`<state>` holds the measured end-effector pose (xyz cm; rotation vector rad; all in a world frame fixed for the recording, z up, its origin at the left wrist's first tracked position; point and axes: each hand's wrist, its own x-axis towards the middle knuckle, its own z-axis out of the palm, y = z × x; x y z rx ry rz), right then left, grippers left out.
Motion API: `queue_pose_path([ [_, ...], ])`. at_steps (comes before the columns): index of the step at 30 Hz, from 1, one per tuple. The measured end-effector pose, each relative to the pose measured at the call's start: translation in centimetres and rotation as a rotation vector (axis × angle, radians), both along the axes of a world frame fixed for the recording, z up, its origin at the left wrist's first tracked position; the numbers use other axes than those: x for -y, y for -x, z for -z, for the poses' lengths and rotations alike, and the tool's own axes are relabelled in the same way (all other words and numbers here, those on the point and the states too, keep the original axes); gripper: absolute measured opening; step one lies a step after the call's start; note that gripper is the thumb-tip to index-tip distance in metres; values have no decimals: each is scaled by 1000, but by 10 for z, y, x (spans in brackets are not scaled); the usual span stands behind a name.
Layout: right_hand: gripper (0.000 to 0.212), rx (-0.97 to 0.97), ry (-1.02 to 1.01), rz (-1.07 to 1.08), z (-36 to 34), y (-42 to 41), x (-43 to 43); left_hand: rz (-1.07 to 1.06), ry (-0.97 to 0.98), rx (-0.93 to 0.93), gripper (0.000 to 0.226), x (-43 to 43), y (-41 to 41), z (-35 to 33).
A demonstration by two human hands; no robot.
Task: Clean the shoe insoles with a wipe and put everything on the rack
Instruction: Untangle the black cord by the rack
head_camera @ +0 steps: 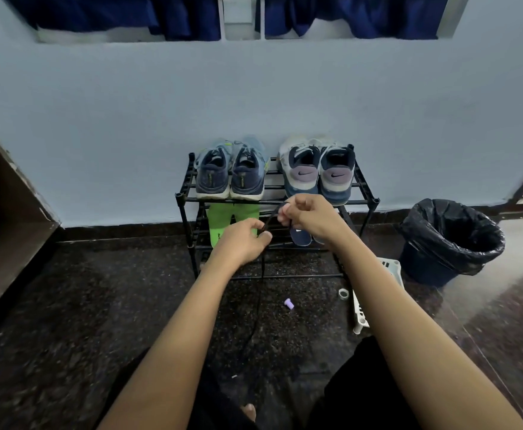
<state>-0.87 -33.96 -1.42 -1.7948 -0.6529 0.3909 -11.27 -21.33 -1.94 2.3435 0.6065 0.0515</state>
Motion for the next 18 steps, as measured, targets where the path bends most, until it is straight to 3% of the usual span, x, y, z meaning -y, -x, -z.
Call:
queue_pose_path([
  [5,19,150,85,-136,0,8,2,25,40,100,29,0,-7,-3],
  [11,17,336,18,14,-1,9,2,94,176,183,22,0,-6,-5],
  [18,24,124,-12,368,7,-9,10,47,504,269,20,1,-2,-19],
])
